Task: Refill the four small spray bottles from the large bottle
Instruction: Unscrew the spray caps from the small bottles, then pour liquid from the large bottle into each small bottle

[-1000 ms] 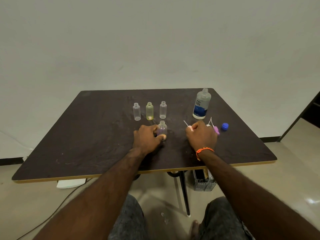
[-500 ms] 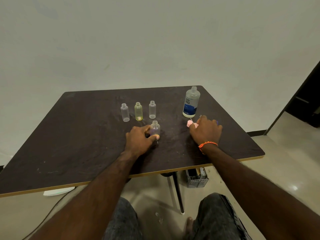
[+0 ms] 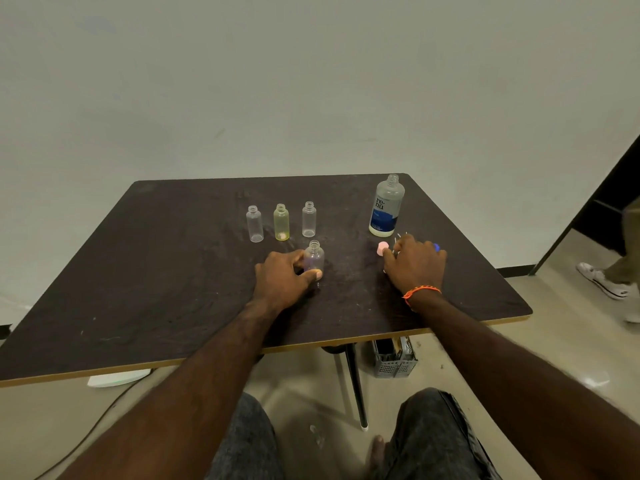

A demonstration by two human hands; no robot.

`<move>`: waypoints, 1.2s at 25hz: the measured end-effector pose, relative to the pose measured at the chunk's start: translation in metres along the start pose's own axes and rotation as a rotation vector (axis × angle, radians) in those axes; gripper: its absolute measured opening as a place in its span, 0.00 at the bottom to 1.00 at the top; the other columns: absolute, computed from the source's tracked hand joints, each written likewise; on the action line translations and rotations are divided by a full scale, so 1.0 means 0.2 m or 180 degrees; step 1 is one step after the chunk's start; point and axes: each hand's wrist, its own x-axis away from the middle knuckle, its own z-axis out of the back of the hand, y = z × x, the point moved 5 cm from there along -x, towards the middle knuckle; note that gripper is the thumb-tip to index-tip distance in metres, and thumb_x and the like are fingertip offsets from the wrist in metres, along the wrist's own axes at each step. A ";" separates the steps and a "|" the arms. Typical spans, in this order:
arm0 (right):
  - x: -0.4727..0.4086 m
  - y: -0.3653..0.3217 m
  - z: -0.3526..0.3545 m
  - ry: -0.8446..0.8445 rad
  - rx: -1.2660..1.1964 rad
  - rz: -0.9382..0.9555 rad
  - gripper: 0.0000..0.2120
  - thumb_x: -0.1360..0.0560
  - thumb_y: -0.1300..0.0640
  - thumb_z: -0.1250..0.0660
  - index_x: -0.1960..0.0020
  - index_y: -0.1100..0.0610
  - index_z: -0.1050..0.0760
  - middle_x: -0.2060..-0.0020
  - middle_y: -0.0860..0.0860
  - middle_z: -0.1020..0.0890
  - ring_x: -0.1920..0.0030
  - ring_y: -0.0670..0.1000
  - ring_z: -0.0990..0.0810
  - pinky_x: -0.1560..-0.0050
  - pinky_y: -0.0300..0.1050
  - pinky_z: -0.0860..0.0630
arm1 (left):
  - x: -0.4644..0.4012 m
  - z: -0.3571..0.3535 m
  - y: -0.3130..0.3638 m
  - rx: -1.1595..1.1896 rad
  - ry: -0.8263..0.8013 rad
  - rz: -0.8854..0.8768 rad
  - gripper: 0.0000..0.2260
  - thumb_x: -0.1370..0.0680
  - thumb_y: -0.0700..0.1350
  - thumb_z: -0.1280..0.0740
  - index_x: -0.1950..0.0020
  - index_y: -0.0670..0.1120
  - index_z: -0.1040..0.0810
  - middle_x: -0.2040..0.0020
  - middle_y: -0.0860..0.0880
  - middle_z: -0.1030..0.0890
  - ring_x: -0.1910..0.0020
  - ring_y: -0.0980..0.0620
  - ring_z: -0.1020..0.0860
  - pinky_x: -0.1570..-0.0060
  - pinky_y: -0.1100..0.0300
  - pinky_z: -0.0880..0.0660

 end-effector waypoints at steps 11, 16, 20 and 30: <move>0.30 -0.64 -0.18 -0.0940 -0.1087 0.1308 0.18 0.24 0.53 0.38 0.35 0.51 0.23 0.51 0.49 0.15 0.48 0.53 0.19 0.44 0.54 0.23 | 0.05 0.20 -0.14 -0.0377 0.0175 0.0295 0.13 0.27 0.60 0.25 0.46 0.57 0.16 0.58 0.60 0.16 0.50 0.55 0.19 0.42 0.49 0.30; 0.43 -0.89 -0.28 -0.1264 -0.1398 0.1478 0.26 0.30 0.52 0.44 0.34 0.49 0.24 0.49 0.49 0.14 0.47 0.55 0.18 0.45 0.53 0.21 | 0.14 0.38 -0.28 -0.0423 0.0307 0.0457 0.11 0.26 0.58 0.25 0.44 0.59 0.15 0.55 0.60 0.15 0.49 0.55 0.18 0.39 0.47 0.29; 0.45 -0.93 -0.29 -0.1242 -0.1509 0.1429 0.25 0.27 0.57 0.39 0.30 0.53 0.26 0.45 0.51 0.15 0.42 0.56 0.20 0.39 0.52 0.24 | 0.17 0.41 -0.30 -0.0411 0.0370 0.0463 0.14 0.25 0.58 0.25 0.40 0.60 0.16 0.50 0.59 0.14 0.45 0.53 0.18 0.35 0.44 0.29; 0.10 -0.46 0.00 -0.0467 -0.1443 0.1070 0.14 0.22 0.55 0.38 0.38 0.49 0.23 0.51 0.49 0.15 0.49 0.52 0.18 0.45 0.54 0.21 | -0.04 0.48 0.12 -0.0551 0.0835 -0.0281 0.46 0.33 0.75 0.29 0.21 0.54 0.31 0.29 0.51 0.25 0.26 0.51 0.34 0.31 0.47 0.39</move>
